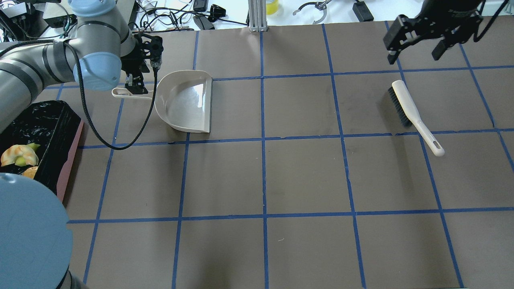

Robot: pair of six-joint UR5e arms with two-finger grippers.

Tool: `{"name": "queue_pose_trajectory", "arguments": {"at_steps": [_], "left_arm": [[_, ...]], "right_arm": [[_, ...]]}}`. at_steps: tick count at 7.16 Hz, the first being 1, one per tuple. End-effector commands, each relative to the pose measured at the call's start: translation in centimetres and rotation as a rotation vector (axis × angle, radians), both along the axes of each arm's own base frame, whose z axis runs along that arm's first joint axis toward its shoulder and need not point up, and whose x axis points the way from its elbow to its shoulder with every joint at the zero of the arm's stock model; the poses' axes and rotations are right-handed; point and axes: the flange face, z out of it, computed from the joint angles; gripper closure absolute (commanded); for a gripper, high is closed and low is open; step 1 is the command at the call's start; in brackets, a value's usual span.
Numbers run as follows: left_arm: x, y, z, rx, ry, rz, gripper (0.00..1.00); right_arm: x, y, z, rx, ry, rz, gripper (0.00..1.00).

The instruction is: Sweep and dump trash into bin

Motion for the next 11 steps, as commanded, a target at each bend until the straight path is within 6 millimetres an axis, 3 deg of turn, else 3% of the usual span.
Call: {"name": "queue_pose_trajectory", "arguments": {"at_steps": [1,3,4,6,8,9,11], "left_arm": [[-2.2,4.5,6.8,-0.038,0.103,0.225,0.27],[-3.4,11.2,12.2,0.075,0.147,0.494,0.27],[-3.6,14.0,13.5,0.101,0.155,0.665,0.24],[-4.1,16.0,14.3,0.069,0.203,1.077,0.02],[-6.2,17.1,14.6,0.088,0.236,1.408,0.00],[-6.2,17.3,16.0,0.060,0.255,1.518,0.00],[-6.0,17.3,16.9,0.062,0.246,1.554,0.00]], "right_arm": [[6.1,1.7,1.1,-0.009,0.004,0.004,0.01],[5.5,2.6,1.1,-0.001,0.064,0.006,0.00],[5.6,3.5,0.5,0.019,0.058,0.008,0.00],[5.6,4.2,0.4,0.022,0.057,0.010,0.00],[5.6,4.6,0.7,0.019,0.057,0.019,0.00],[5.7,4.7,0.8,0.016,0.049,0.021,0.00],[5.7,4.6,0.8,0.010,0.046,0.021,0.00]]}}
